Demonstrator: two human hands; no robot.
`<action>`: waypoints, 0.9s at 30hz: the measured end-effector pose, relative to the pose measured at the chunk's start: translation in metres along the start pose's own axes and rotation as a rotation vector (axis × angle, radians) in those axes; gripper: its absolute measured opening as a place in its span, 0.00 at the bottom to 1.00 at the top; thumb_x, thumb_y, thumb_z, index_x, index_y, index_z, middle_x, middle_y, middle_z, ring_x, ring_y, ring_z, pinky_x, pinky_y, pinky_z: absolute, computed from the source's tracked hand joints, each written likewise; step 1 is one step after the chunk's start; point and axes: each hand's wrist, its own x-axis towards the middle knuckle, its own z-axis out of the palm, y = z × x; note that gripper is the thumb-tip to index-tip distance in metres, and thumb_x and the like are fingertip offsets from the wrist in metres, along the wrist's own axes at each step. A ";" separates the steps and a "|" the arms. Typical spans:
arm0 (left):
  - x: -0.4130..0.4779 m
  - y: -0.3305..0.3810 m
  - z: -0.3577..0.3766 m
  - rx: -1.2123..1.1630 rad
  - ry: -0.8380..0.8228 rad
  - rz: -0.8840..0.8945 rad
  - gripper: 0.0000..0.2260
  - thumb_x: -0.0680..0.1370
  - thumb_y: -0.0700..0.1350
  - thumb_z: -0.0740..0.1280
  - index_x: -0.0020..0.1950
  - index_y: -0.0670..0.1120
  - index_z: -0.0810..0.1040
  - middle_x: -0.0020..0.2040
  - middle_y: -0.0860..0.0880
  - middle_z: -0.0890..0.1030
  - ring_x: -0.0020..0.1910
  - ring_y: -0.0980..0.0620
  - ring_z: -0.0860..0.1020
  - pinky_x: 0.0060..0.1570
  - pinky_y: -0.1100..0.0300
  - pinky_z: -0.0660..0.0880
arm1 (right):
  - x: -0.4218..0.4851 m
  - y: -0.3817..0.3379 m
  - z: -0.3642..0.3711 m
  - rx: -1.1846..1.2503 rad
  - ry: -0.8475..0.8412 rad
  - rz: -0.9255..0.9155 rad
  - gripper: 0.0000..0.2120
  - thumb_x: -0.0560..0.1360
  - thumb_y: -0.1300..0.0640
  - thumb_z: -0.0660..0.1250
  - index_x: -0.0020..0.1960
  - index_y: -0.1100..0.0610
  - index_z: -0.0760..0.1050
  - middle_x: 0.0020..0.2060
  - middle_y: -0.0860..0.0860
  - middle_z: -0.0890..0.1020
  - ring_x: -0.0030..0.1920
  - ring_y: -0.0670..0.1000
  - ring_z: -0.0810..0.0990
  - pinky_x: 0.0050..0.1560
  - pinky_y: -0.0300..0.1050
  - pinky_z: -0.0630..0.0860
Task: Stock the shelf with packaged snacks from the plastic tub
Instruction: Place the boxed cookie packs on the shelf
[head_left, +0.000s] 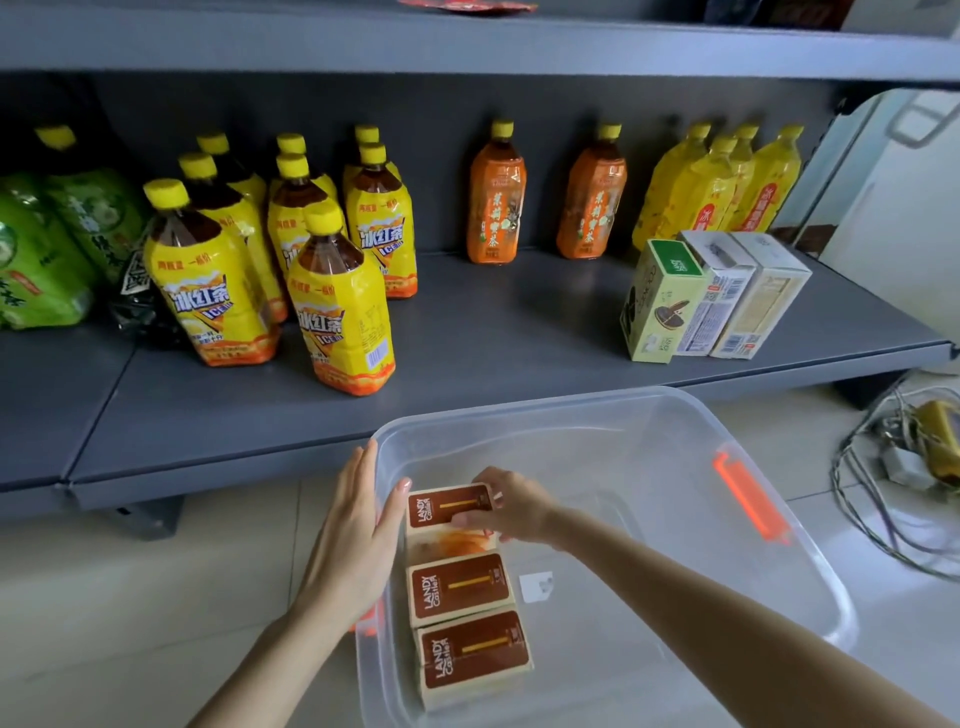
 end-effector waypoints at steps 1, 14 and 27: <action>0.000 0.000 0.000 0.004 0.005 0.003 0.27 0.81 0.53 0.54 0.79 0.51 0.51 0.79 0.51 0.54 0.77 0.53 0.55 0.73 0.56 0.55 | -0.001 -0.001 0.001 0.027 0.016 0.007 0.23 0.74 0.48 0.70 0.64 0.54 0.67 0.59 0.53 0.76 0.55 0.53 0.78 0.43 0.41 0.80; -0.007 -0.003 -0.008 -0.014 0.026 0.026 0.24 0.82 0.52 0.55 0.78 0.51 0.56 0.79 0.53 0.54 0.76 0.54 0.56 0.73 0.60 0.55 | -0.016 0.002 0.006 -0.093 0.067 -0.082 0.21 0.75 0.47 0.67 0.64 0.52 0.65 0.59 0.51 0.77 0.50 0.48 0.78 0.41 0.34 0.77; -0.007 0.019 -0.023 -0.181 0.007 0.019 0.23 0.81 0.53 0.55 0.76 0.52 0.60 0.75 0.56 0.62 0.74 0.59 0.60 0.65 0.66 0.57 | -0.050 -0.041 -0.060 0.113 0.198 -0.224 0.14 0.78 0.50 0.62 0.59 0.56 0.65 0.50 0.50 0.77 0.47 0.49 0.81 0.37 0.40 0.81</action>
